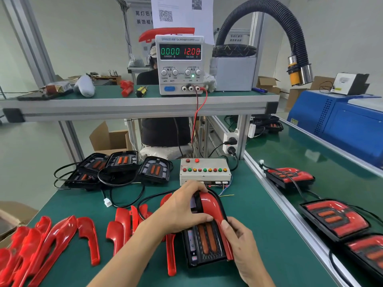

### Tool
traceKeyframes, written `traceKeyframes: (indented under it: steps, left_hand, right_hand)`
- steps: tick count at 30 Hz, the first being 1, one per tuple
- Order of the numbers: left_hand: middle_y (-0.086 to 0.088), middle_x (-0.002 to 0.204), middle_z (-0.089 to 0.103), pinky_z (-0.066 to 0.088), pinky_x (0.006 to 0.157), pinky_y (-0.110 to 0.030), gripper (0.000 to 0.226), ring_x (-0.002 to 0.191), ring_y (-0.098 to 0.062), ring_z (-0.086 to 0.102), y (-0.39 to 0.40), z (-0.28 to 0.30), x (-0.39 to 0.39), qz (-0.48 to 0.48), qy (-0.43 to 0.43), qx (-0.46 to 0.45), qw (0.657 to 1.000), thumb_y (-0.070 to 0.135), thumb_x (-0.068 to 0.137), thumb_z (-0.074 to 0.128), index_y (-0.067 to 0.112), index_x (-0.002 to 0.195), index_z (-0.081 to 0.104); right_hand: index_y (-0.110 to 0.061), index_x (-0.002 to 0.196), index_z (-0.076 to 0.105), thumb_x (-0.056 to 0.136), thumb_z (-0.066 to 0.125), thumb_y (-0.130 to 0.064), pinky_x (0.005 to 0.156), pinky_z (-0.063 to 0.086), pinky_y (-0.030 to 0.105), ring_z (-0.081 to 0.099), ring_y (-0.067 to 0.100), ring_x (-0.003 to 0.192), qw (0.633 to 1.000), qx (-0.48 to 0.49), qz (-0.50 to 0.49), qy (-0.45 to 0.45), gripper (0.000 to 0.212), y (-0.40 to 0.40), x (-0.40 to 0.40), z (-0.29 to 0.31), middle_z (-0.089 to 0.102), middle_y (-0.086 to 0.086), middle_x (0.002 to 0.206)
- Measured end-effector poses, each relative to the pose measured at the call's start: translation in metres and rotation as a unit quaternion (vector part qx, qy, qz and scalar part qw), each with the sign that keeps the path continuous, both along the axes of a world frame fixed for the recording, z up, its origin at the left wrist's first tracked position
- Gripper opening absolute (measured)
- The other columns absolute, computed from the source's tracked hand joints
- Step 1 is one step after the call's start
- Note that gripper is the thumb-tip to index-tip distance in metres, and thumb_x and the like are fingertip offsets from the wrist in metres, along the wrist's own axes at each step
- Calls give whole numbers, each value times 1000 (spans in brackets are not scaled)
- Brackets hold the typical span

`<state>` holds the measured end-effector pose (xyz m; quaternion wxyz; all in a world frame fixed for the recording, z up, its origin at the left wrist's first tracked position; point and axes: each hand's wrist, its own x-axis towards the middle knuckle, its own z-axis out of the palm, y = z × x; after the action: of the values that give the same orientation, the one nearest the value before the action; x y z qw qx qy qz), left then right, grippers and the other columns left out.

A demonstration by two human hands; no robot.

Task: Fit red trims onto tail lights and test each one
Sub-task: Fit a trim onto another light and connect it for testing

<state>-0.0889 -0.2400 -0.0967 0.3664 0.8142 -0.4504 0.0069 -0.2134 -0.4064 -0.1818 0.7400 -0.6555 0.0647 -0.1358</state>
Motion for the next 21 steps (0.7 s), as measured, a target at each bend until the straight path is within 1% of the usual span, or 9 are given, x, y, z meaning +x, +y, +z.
traceKeyframes:
  steps: [3,6,9,12,13,18,21]
  left_hand:
    - [19,119,51,41,96,-16,54,112,0,51,-1,2,1,-3,5,24,1000,47,78,80,32,122,51]
    - [20,118,48,42,97,-19,51,112,-1,49,-2,2,1,-4,18,36,999,45,81,78,34,121,48]
    - [19,119,47,42,98,-19,50,113,-1,49,-1,1,2,-3,34,36,999,43,83,78,35,120,46]
    - [16,119,48,42,97,-18,50,113,-1,49,0,1,2,-1,42,32,999,41,83,79,32,121,47]
    - [16,120,48,41,97,-17,50,113,-1,49,0,1,2,-2,43,29,999,40,84,79,31,122,47]
    - [13,122,48,39,102,-18,50,117,-2,48,0,-1,0,-7,40,21,999,38,85,79,34,122,47]
    - [13,123,49,40,103,-22,49,118,-2,49,0,-3,0,-1,47,15,999,40,85,78,36,122,47]
  right_hand:
    - [-22,112,75,78,74,-68,83,62,43,75,35,96,1000,-1,5,2,57,0,-1,0,77,16,103]
    - [-21,114,74,82,70,-67,82,61,40,74,35,98,1000,-2,5,-2,57,-1,-1,1,76,17,105]
    - [-19,121,71,92,60,-64,87,60,45,72,37,102,1000,-9,14,-11,55,-3,-2,-1,75,17,109]
    - [-21,124,70,91,62,-64,90,60,45,72,36,105,1000,-10,21,-6,54,-4,-1,-2,75,16,113]
    - [-22,125,69,92,61,-65,91,59,47,72,35,106,1000,-13,22,-6,55,-4,0,-2,75,15,113]
    - [-21,131,67,102,42,-64,95,56,52,70,34,109,999,-25,24,-14,58,-6,1,-8,74,14,116]
    - [-19,127,69,100,44,-63,96,54,60,70,36,107,999,-23,16,-16,58,-6,2,-8,74,14,114]
